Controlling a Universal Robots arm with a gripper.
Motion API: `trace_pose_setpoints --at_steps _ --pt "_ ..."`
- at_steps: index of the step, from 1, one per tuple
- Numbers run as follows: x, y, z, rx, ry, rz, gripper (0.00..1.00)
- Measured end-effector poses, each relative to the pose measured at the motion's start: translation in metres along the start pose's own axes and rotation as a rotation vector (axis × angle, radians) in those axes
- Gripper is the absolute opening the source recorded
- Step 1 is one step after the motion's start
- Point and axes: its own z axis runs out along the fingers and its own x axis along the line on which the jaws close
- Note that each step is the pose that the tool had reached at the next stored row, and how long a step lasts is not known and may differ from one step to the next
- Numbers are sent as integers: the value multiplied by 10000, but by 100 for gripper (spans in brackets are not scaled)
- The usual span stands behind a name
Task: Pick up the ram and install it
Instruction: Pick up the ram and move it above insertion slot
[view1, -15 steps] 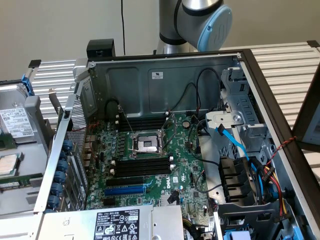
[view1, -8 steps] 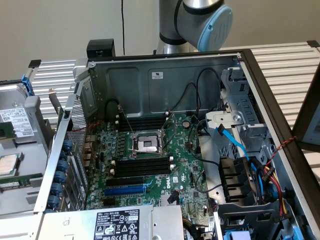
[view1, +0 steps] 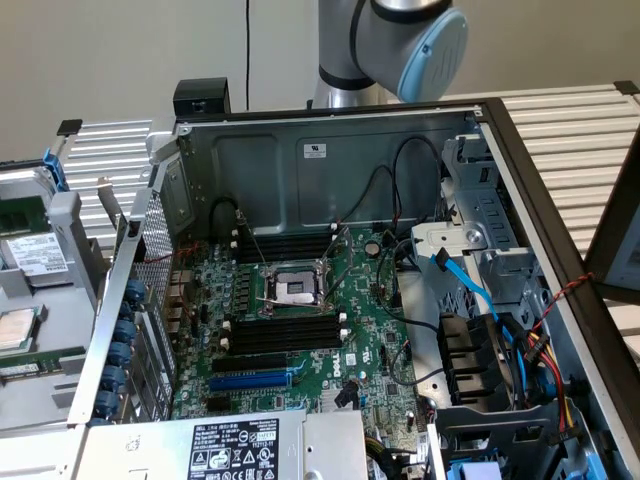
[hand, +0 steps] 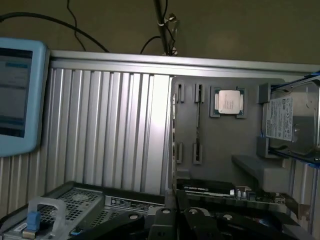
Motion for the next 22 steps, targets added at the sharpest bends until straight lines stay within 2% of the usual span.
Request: trace_pose_setpoints --at_steps 4,8,22 --pt "24 -183 -104 3 -50 0 13" --pt "45 -361 -156 4 -77 0 13" --pt "152 -993 -164 -66 -82 -5 13"
